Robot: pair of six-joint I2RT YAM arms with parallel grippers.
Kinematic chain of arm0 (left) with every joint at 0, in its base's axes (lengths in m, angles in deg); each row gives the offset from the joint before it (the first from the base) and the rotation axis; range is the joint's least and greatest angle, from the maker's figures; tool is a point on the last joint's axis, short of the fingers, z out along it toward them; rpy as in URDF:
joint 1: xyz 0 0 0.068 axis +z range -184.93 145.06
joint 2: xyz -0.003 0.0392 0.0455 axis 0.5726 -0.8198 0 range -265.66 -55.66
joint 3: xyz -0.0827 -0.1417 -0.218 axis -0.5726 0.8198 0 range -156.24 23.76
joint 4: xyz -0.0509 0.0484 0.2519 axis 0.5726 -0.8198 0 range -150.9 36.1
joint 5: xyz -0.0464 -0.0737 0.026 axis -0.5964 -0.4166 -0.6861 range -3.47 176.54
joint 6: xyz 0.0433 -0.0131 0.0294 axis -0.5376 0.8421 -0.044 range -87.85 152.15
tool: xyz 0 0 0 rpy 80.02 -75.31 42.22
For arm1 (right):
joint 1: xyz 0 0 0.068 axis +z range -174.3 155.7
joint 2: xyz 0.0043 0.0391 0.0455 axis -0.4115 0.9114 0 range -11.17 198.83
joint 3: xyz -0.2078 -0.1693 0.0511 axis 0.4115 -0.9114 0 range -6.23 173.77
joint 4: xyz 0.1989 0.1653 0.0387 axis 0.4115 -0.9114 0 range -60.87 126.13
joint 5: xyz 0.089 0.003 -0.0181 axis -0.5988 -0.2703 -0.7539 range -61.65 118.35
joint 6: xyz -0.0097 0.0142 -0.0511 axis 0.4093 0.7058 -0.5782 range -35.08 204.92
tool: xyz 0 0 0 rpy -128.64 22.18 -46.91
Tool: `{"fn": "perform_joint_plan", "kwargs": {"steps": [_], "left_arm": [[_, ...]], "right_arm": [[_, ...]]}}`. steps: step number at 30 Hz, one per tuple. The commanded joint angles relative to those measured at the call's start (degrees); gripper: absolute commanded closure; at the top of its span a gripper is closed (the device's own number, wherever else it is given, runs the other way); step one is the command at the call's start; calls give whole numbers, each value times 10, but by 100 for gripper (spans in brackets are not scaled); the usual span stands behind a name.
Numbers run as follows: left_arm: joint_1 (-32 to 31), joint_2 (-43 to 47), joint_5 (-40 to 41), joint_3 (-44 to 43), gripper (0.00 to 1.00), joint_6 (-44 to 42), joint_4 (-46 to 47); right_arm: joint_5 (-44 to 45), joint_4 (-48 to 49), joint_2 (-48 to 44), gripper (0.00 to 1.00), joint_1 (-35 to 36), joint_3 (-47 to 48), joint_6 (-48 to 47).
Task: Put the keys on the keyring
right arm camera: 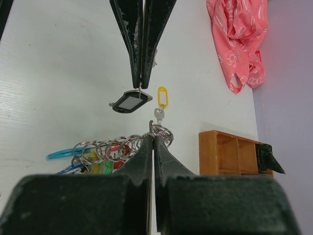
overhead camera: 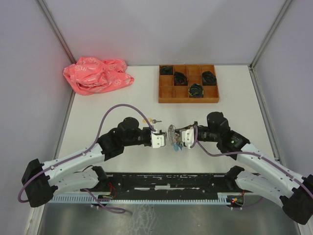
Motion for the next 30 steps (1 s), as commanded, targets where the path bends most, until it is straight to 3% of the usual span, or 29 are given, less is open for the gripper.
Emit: {"fn": "perform_joint_plan", "kwargs": {"steps": [1, 30], "left_arm": [[-6, 0, -4, 9, 97, -15, 65], [-9, -25, -13, 12, 97, 8, 92]], "right_arm": [[-18, 53, 4, 99, -1, 0, -16], [-31, 66, 20, 99, 7, -2, 6]]}}
